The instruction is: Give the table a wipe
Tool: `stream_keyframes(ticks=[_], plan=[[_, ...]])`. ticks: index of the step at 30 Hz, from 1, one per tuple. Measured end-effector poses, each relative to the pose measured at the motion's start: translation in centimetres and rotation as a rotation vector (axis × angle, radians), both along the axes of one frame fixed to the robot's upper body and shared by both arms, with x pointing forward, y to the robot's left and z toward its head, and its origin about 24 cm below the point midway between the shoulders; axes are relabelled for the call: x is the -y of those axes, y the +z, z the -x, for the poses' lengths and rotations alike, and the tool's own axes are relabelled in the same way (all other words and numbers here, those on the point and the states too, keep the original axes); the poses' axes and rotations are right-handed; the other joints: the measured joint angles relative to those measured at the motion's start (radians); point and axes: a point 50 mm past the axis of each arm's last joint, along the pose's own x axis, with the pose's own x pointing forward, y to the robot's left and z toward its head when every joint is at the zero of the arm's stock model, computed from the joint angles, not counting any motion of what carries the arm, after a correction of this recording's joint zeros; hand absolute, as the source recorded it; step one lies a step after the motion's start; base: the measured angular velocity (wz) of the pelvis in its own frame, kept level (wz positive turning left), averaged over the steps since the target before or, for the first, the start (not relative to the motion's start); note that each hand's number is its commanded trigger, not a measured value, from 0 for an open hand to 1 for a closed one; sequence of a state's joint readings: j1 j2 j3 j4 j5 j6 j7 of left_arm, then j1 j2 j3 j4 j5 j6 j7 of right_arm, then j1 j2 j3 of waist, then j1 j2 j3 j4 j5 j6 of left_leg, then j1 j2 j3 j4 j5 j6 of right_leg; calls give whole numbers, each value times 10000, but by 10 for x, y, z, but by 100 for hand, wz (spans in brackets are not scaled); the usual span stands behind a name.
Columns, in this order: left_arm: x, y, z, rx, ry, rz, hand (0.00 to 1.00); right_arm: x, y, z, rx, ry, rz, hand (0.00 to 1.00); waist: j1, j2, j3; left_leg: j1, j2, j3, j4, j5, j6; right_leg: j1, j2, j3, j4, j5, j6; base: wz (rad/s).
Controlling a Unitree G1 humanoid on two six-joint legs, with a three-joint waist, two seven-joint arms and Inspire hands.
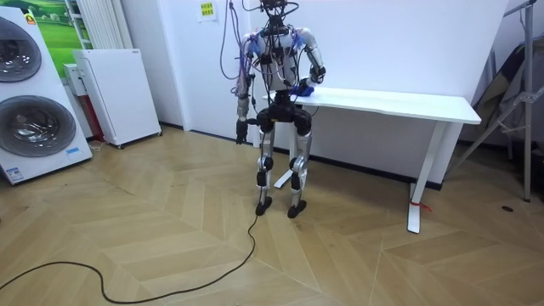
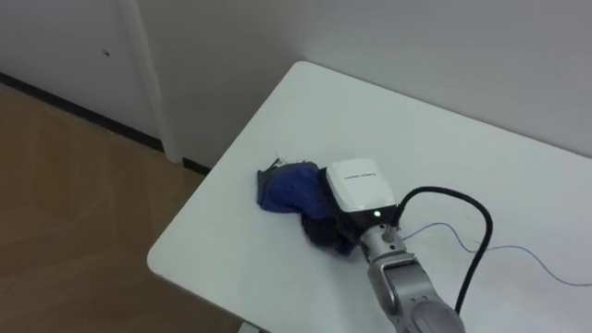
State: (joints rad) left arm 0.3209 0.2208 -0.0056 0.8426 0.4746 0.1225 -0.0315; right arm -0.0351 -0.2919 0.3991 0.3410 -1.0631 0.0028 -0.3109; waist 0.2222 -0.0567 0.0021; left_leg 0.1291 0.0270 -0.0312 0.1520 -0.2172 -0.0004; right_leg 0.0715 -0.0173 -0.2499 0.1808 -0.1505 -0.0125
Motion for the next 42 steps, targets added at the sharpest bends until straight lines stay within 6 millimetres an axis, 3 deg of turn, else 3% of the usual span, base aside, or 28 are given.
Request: stream_keyframes(ticks=[6,10,13,21,26,29,35,38,42], plan=[[1,0,-1,80,23,-32,0,8,-4,5,71,-354,-28,100,-22,275,-69,-7,-66,-2,3,-20,43,20,-97,-49,57,-49,80,4],[3,0,-1,169,46,-135,0,13,-11,11,37,-640,-155,100,-104,541,-45,183,-94,13,-7,-65,120,279,-121,-24,21,-81,134,7],[7,-1,-2,145,-197,-313,0,9,-14,9,-16,-1127,-793,100,-173,622,-61,208,-92,10,-10,-67,122,320,-121,-48,19,-92,142,1],[21,-5,2,116,-95,-299,0,4,-14,2,-576,-2090,-2465,100,-202,624,-60,225,-80,49,-24,-67,122,308,-85,7,10,-92,140,-1],[22,-2,3,246,-183,-336,0,13,-20,3,-1002,-2741,-3428,100,-353,630,-45,208,-85,10,6,-70,127,333,-131,-82,11,-92,141,6],[21,-2,13,9,-143,-383,0,27,-28,9,-973,-3418,-4018,100,-548,681,-41,308,-132,14,0,-70,130,516,-171,-7,-86,-126,196,22],[0,0,41,-795,869,-1173,0,98,-43,61,404,-7053,-3933,100,-871,681,-111,584,-312,252,-12,-36,252,947,-377,81,-141,-299,408,25],[-9,4,50,-962,1117,-1583,0,127,-46,81,912,-8383,-3402,100,-1125,665,-136,689,-344,556,-11,-50,280,1029,-396,553,-141,-325,455,4],[-20,7,50,-796,1622,-1905,0,152,-50,101,907,-9719,-2944,100,-1505,521,-280,729,-340,591,-9,-95,350,1067,-405,577,-109,-338,477,1]])
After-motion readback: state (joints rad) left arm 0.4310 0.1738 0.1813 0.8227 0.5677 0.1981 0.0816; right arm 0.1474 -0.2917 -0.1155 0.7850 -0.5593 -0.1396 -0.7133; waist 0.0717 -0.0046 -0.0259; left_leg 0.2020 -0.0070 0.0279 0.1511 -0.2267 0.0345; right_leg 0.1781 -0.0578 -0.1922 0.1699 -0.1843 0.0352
